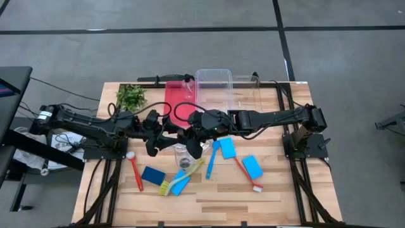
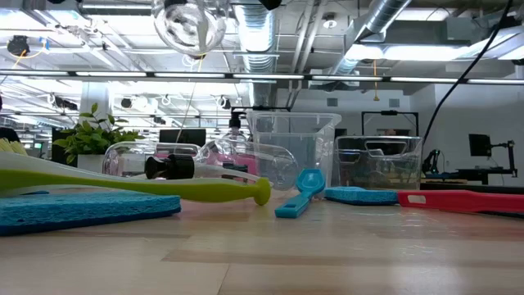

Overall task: Pick & Place Kitchen Sink Supplies
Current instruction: Put the bottom right transparent dishwashing liquid dispenser into the red bin

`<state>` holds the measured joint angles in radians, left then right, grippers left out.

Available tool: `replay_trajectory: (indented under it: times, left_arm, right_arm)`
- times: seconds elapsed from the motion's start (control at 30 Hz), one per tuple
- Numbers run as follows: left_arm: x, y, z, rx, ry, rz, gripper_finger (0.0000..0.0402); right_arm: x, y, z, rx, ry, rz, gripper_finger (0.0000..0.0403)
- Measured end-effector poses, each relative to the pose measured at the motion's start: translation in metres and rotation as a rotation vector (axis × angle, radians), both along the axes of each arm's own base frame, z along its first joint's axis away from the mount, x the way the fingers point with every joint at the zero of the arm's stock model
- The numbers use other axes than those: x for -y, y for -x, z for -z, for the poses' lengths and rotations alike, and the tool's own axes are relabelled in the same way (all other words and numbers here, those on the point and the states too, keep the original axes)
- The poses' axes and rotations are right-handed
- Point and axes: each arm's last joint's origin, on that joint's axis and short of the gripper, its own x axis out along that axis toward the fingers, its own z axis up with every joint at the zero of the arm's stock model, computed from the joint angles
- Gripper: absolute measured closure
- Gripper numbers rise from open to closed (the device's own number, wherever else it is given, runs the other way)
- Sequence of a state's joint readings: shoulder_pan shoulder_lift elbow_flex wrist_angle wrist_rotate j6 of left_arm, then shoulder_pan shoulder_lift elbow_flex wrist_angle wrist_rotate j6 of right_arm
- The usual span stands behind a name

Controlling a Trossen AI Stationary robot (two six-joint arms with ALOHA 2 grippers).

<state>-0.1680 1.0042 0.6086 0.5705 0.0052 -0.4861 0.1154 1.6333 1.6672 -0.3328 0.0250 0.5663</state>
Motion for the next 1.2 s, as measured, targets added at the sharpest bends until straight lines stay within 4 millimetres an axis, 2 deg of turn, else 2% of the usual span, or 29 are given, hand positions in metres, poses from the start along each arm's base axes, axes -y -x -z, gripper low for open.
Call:
replay_trajectory:
  times: [0.07, 0.2, 0.43, 0.63, 0.77, 0.97, 1.2]
  left_arm:
    - [0.0, 0.0, -0.001, 0.007, -0.006, 0.0, 0.0124]
    - [-0.001, -0.001, -0.001, 0.012, -0.007, -0.005, 0.0124]
    - [0.0, -0.009, 0.006, -0.004, -0.015, 0.008, 0.0124]
    - [0.0, -0.01, 0.006, 0.007, -0.013, 0.006, 0.0124]
    - [0.001, -0.012, 0.007, 0.0, -0.014, 0.007, 0.0129]
    - [0.002, -0.018, 0.014, -0.027, -0.018, 0.004, 0.0168]
    - [0.001, -0.019, 0.015, -0.032, -0.015, -0.017, 0.0242]
  right_arm:
    - [0.0, 0.0, 0.0, 0.003, 0.0, -0.001, 0.0277]
    - [0.0, 0.0, -0.001, 0.009, -0.001, -0.002, 0.0279]
    - [0.0, 0.0, 0.001, -0.01, -0.004, -0.003, 0.0246]
    - [-0.001, 0.0, 0.0, -0.004, -0.004, -0.004, 0.0277]
    - [-0.001, 0.0, 0.0, -0.001, -0.004, -0.004, 0.0276]
    - [-0.001, 0.0, 0.001, -0.008, -0.014, -0.002, 0.0247]
    - [-0.001, 0.0, 0.002, -0.013, -0.011, -0.003, 0.0278]
